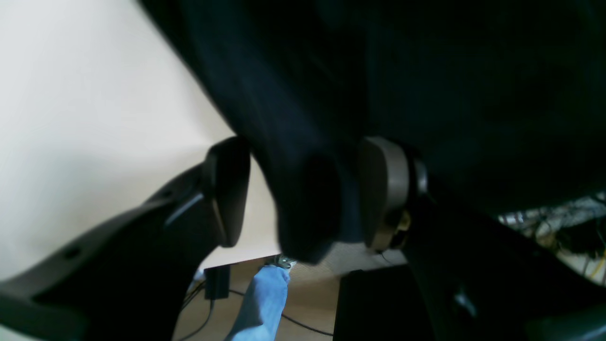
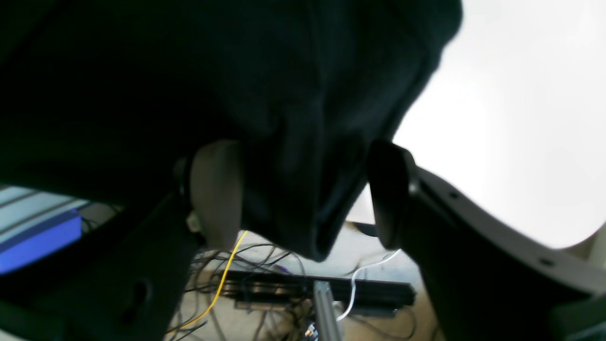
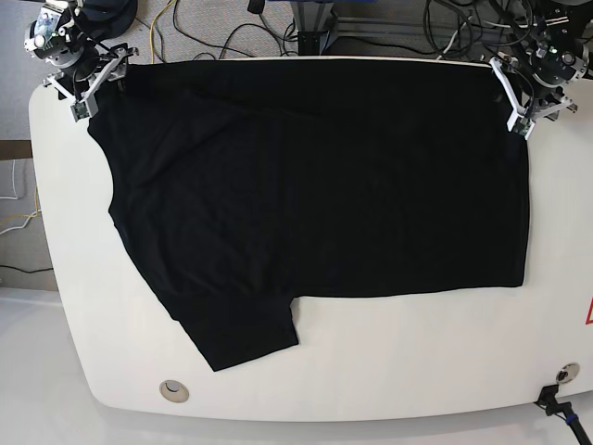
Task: Fold the T-shirt properly
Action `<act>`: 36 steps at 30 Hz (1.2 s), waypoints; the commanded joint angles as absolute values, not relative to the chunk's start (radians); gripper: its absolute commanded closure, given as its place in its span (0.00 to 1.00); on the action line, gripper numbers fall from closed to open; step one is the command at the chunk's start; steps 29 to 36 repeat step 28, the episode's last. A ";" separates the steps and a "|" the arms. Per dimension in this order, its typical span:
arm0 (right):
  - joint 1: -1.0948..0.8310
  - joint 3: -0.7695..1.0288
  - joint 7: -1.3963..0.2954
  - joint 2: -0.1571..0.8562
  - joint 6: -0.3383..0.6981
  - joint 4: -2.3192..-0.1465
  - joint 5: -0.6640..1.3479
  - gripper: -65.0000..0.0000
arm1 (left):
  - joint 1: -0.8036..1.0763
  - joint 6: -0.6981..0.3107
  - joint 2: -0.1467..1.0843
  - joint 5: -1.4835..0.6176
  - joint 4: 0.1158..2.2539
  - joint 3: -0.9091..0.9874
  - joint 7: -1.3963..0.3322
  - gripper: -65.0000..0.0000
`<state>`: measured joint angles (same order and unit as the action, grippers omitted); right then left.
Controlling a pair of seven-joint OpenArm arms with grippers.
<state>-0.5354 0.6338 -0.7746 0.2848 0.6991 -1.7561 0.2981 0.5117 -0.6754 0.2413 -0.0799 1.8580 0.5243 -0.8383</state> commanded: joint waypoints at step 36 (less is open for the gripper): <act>-0.105 0.576 -0.849 0.308 0.694 -1.790 0.303 0.38 | -0.045 -0.671 0.262 -0.084 1.612 0.455 -0.814 0.47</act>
